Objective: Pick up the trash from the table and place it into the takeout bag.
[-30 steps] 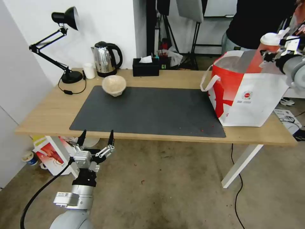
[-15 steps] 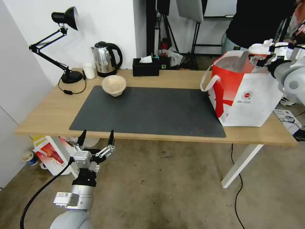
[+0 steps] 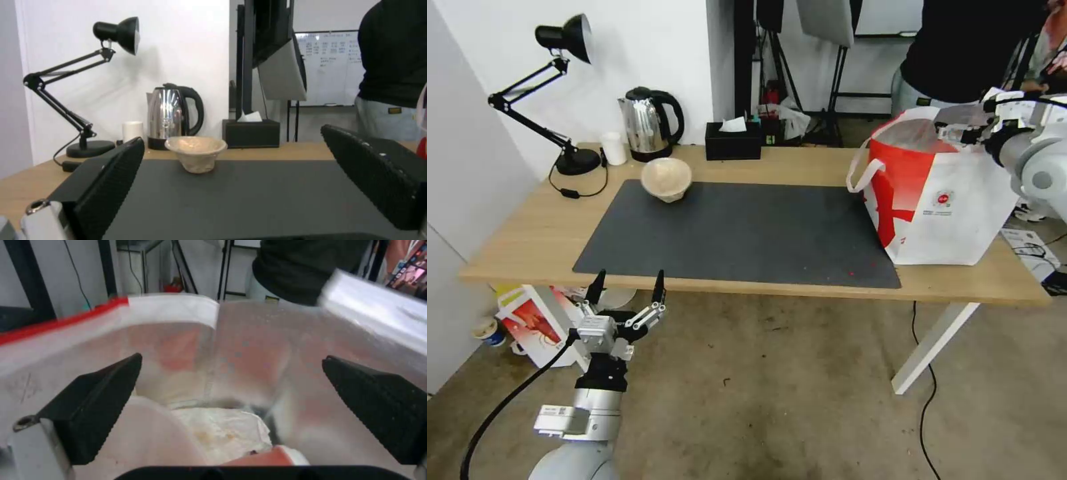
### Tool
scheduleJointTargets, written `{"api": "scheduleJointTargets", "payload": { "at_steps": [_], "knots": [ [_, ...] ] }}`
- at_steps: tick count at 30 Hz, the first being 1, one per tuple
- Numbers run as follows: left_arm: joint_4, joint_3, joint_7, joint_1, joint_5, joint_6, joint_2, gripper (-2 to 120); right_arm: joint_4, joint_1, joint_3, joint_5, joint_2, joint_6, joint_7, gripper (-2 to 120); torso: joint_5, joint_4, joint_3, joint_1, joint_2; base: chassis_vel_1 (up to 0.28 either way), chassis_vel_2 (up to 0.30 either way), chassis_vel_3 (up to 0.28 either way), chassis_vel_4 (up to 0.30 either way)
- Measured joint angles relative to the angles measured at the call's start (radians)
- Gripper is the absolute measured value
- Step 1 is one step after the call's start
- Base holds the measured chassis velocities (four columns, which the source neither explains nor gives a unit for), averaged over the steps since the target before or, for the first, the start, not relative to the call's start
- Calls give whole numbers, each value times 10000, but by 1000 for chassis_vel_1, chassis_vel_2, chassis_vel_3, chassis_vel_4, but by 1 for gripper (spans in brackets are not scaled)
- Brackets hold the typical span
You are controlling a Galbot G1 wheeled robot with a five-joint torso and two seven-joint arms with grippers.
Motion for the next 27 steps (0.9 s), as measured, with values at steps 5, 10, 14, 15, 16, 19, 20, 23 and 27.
{"api": "scheduleJointTargets", "payload": {
  "at_steps": [5, 10, 14, 15, 16, 19, 20, 23, 27],
  "knots": [
    [-73, 13, 0, -7, 0, 17, -6, 100, 74, -13, 19, -35, -159, -190, 27, 100, 0, 2, 0, -1, 0, 0, 0, 0, 0],
    [-127, 13, 1, -1, 4, 31, -5, 99, 143, 1, 37, -38, -247, -242, 28, 100, 0, 2, 0, -2, 0, 0, 0, 0, 0],
    [-149, 13, 0, 25, 8, 40, -13, 99, 307, -29, 160, 19, -266, -236, 52, 100, 0, 1, 0, -1, 0, 0, 0, 0, 0],
    [-155, 12, 0, 35, 11, 41, -18, 99, 397, -61, 227, 37, -268, -183, 99, 100, 0, 1, 0, -1, 0, 0, 0, 0, 0],
    [-161, 7, 0, 44, 12, 41, -25, 99, 494, -94, 283, 67, -272, -113, 169, 100, 0, 1, 0, -1, 0, 0, 0, 0, 0],
    [-193, -28, 2, 87, 21, 39, -59, 99, 806, -187, 422, 246, -271, 70, 451, 100, 1, 1, 0, -1, 0, 0, 0, 0, 0],
    [-212, -52, 3, 120, 28, 35, -87, 99, 988, -241, 507, 302, -238, 219, 616, 100, 0, 0, 0, -1, 0, 0, 0, 0, 0],
    [-248, -136, 5, 210, 75, -4, -193, 99, 1428, -411, 709, 312, -89, 752, 1023, 100, -1, 1, 0, -2, 1, 0, 0, 0, 0],
    [-266, -212, -2, 334, 203, -104, -319, 99, 2180, -784, 1019, 121, 134, 1669, 1513, 100, -1, 6, 0, -1, 0, 0, 0, 0, 0]
  ]
}}
